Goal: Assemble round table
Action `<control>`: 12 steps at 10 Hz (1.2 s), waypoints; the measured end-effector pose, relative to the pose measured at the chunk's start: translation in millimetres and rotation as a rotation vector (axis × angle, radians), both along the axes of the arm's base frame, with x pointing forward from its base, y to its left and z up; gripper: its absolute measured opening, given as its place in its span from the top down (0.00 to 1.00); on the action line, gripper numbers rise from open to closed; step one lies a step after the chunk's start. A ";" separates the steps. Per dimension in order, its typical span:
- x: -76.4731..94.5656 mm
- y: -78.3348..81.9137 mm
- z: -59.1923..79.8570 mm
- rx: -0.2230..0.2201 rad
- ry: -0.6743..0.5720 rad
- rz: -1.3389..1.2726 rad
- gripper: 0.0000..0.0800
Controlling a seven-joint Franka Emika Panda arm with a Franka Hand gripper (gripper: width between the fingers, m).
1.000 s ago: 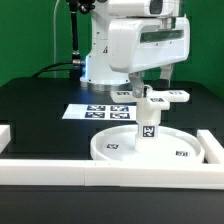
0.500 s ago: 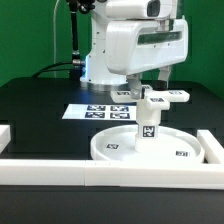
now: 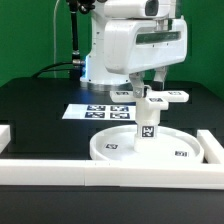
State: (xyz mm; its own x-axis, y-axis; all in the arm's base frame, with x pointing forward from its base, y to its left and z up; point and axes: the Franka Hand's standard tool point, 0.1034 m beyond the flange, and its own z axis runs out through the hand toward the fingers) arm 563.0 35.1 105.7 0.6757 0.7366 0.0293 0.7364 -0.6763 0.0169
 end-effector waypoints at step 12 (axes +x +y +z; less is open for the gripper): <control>0.9 0.8 0.4 0.098 -0.024 -1.151 0.47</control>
Offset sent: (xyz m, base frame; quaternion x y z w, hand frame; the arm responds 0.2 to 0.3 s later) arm -0.0014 -0.0099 0.0035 0.0285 0.0121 0.2021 0.9789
